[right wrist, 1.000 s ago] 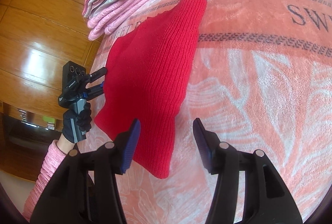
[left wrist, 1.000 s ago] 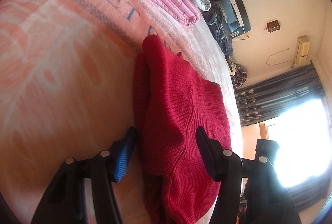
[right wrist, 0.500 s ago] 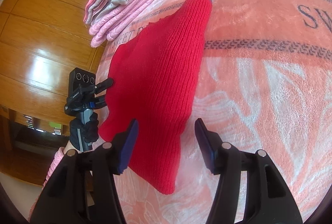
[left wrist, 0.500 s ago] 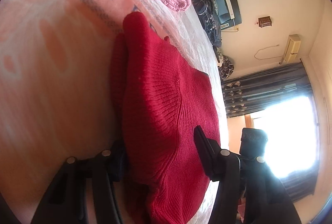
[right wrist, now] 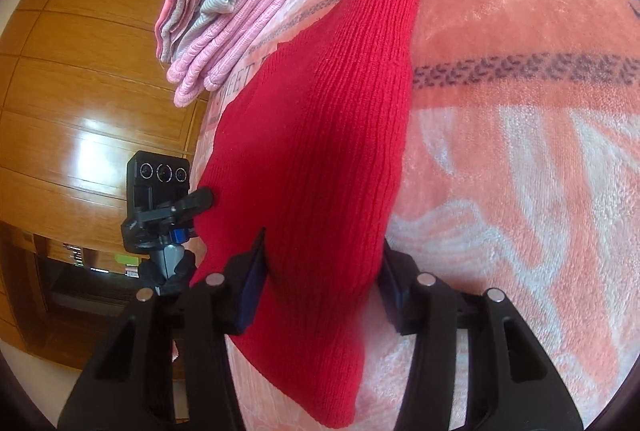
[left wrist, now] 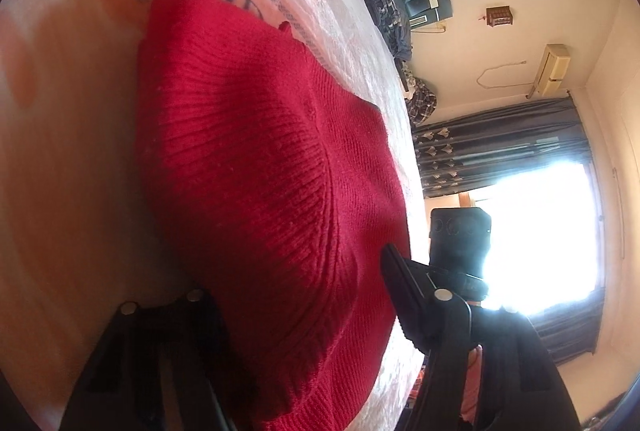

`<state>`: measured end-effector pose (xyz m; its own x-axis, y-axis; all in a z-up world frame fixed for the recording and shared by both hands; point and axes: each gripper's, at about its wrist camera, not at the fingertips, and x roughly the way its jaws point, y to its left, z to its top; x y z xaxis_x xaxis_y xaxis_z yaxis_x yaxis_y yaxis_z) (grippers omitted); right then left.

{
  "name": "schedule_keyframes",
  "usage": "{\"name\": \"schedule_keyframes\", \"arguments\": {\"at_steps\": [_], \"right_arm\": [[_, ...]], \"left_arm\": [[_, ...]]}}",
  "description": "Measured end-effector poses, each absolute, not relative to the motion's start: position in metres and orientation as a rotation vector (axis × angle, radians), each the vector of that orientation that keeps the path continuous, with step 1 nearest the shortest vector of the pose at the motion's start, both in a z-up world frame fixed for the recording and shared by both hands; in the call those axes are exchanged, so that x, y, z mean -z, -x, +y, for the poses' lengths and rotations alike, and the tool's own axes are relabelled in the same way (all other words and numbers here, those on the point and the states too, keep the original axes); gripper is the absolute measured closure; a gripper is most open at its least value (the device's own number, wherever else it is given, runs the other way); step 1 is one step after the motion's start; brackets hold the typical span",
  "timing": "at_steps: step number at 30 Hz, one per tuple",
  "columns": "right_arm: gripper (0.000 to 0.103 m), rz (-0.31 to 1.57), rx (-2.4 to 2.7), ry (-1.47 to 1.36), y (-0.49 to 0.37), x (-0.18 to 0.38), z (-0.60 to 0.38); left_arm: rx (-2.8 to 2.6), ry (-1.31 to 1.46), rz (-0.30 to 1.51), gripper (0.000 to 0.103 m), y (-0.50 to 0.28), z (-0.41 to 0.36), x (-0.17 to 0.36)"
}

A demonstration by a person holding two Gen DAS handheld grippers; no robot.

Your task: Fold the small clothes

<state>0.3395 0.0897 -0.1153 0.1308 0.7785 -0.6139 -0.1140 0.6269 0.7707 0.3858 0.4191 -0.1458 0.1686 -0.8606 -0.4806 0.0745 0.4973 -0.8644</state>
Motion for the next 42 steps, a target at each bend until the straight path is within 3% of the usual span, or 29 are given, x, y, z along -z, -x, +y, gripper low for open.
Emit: {"name": "schedule_keyframes", "arguments": {"at_steps": [1,2,7,13,21,27,32,34,42], "right_arm": [[0.061,1.282,-0.723,-0.652,-0.339,0.115,0.088],[0.064,1.279,-0.729,-0.656,-0.339,0.113,0.087],[0.068,1.257,-0.767,-0.624,-0.334,0.091,0.087],[0.069,1.265,-0.761,-0.574,-0.317,0.058,0.055],[0.069,1.230,-0.694,-0.571,-0.271,0.009,-0.045],[0.069,1.240,-0.632,-0.614,-0.236,0.019,-0.112],[0.064,1.363,-0.548,-0.623,-0.217,0.079,-0.138],[0.053,1.392,-0.561,-0.689,-0.211,0.095,-0.144],[0.038,1.348,-0.674,-0.654,-0.179,0.073,-0.149]], "left_arm": [[0.763,0.803,1.224,0.062,-0.385,0.419,0.147],[0.755,0.820,1.223,0.065,-0.383,0.419,0.149],[0.753,0.860,1.192,0.069,-0.375,0.418,0.143],[0.818,0.883,1.172,0.071,-0.362,0.385,0.125],[0.945,0.856,1.207,0.071,-0.338,0.275,0.093],[0.933,0.792,1.243,0.070,-0.312,0.203,0.089],[0.849,0.664,1.303,0.060,-0.294,0.174,0.125],[0.851,0.671,1.271,0.058,-0.290,0.176,0.134],[0.844,0.564,1.254,0.038,-0.274,0.171,0.106]]}}
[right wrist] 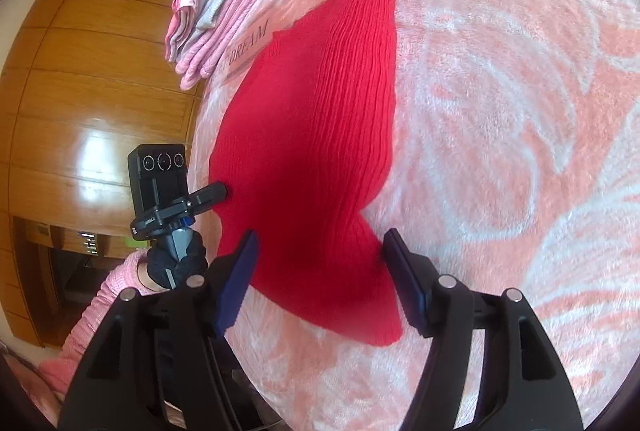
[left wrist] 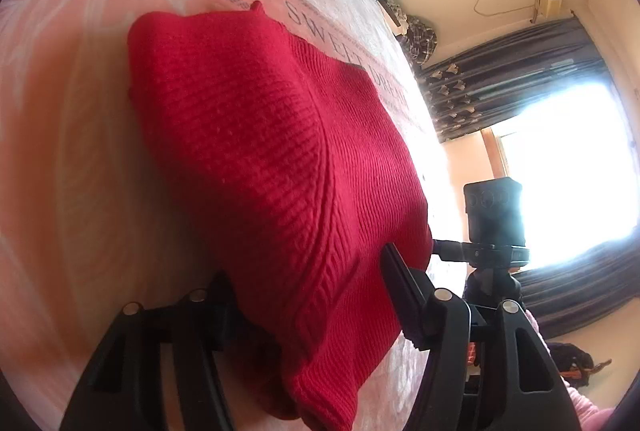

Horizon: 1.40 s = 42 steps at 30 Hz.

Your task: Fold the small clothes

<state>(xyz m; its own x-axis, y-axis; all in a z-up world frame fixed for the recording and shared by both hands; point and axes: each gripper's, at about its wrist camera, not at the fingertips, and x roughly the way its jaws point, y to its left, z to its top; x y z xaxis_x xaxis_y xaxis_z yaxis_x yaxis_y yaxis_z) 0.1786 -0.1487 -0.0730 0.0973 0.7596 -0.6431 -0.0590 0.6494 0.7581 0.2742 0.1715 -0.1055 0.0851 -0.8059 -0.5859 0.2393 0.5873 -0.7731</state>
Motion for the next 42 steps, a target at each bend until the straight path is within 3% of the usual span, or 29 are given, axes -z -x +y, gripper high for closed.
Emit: {"name": "schedule_keyframes", "arguments": {"at_steps": [8,16,18,19,22,25,30,38,41,42], "right_arm": [[0.044,1.387,-0.682,-0.598,-0.156,0.092,-0.140],[0.081,1.427,-0.711,-0.527,-0.152,0.089,-0.114],[0.082,1.425,-0.727,-0.576,-0.153,0.087,-0.115],[0.082,1.420,-0.738,-0.601,-0.152,0.084,-0.115],[0.082,1.376,-0.790,-0.652,-0.150,0.066,-0.117],[0.082,1.362,-0.787,-0.580,-0.148,0.057,-0.121],[0.084,1.441,-0.703,-0.546,-0.144,0.088,-0.134],[0.082,1.469,-0.664,-0.485,-0.148,0.096,-0.127],[0.067,1.446,-0.630,-0.435,-0.149,0.082,-0.118],[0.055,1.432,-0.614,-0.411,-0.149,0.077,-0.118]], "left_arm": [[0.809,0.480,1.226,0.035,-0.256,0.177,0.088],[0.807,0.314,1.252,0.035,-0.235,0.160,0.095],[0.836,0.302,1.265,0.059,-0.234,0.153,0.094],[0.853,0.317,1.292,0.068,-0.236,0.148,0.095],[0.857,0.334,1.315,0.076,-0.240,0.149,0.090],[0.847,0.374,1.320,0.076,-0.245,0.154,0.087],[0.820,0.367,1.349,0.076,-0.244,0.165,0.114],[0.843,0.282,1.302,0.073,-0.237,0.153,0.105],[0.824,0.228,1.300,0.060,-0.236,0.148,0.093],[0.813,0.201,1.292,0.056,-0.231,0.148,0.089]]}}
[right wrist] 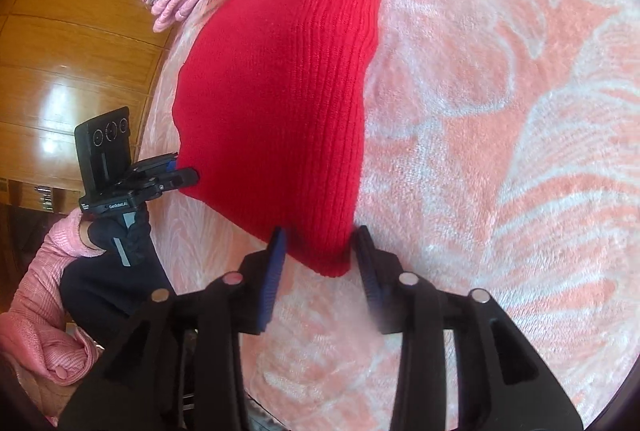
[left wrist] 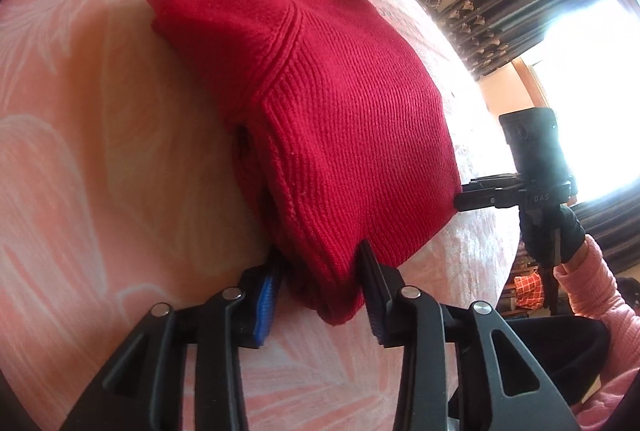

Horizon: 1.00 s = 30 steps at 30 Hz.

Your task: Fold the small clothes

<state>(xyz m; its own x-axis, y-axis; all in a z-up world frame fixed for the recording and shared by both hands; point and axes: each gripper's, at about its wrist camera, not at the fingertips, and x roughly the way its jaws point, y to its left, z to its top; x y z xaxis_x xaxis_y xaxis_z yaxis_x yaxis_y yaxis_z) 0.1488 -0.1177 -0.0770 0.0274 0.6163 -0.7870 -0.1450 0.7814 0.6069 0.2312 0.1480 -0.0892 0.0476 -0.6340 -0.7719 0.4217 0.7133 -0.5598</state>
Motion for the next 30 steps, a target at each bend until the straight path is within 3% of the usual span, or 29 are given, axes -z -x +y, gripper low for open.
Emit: {"name": "schedule_keyframes", "arguments": {"at_steps": [4,10,14,15,17,20,26,30], "right_arm": [[0.050,1.349,-0.560,-0.362,-0.146,0.043,-0.109],[0.040,1.201,-0.457,-0.337,-0.137,-0.021,-0.099],[0.031,1.036,-0.404,-0.260,-0.108,-0.079,-0.087],[0.025,0.987,-0.393,-0.234,-0.098,-0.094,-0.081],[0.013,0.899,-0.360,-0.168,-0.077,-0.118,-0.071],[0.003,0.778,-0.301,-0.108,-0.043,-0.142,-0.064],[0.003,0.712,-0.109,-0.174,0.000,-0.131,-0.058],[0.003,0.793,-0.109,-0.216,0.007,-0.113,-0.059]], "left_arm": [[0.792,0.184,1.247,0.052,-0.223,0.153,0.058],[0.684,0.158,1.142,0.033,-0.203,0.158,-0.002],[0.602,0.133,1.031,0.028,-0.178,0.166,-0.044],[0.585,0.126,0.998,0.027,-0.172,0.167,-0.055],[0.539,0.120,0.938,0.011,-0.157,0.172,-0.075],[0.424,0.096,0.874,0.006,-0.137,0.183,-0.096],[0.319,0.137,0.845,0.004,-0.100,0.191,-0.103],[0.283,0.117,0.885,0.004,-0.082,0.190,-0.085]]}}
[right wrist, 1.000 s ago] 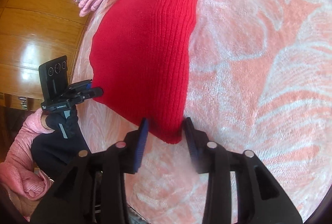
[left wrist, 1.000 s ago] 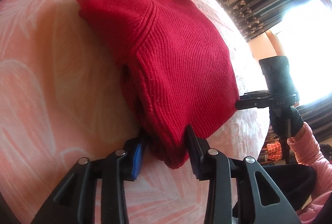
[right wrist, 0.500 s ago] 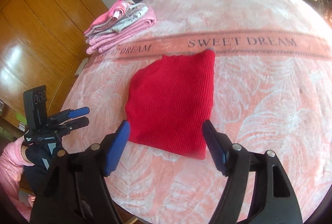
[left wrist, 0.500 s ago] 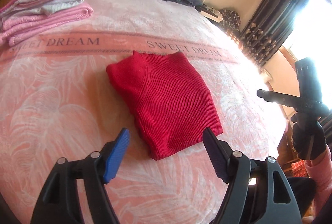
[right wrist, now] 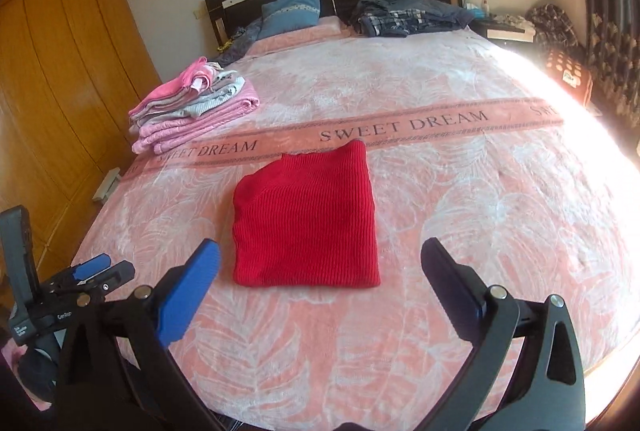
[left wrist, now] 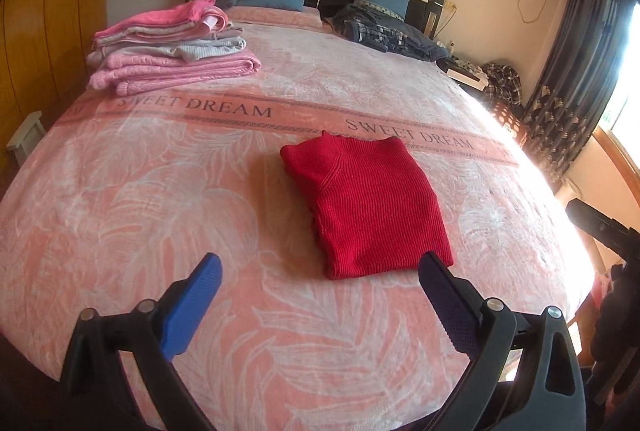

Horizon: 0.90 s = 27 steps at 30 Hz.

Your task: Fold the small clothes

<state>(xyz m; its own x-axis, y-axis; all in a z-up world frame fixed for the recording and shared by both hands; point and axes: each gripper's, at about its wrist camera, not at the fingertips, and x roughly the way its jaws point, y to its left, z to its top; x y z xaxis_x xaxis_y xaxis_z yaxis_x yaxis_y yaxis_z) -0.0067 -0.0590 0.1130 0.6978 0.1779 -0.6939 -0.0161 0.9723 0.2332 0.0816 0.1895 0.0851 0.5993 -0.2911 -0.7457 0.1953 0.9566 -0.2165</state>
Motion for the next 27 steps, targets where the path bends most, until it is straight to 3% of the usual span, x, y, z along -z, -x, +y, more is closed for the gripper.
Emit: {"name": "schedule_keyframes", "arguments": {"at_steps": [7,27], "right_arm": [[0.003,0.857,-0.153,-0.152,0.018,-0.093,-0.034],[0.003,1.065,-0.141,-0.119,0.012,-0.045,-0.016]], "left_arm": [[0.236,0.085,0.949,0.004,-0.060,0.192,-0.050],[0.146,-0.016,0.902,0.004,-0.045,0.193,-0.069]]}}
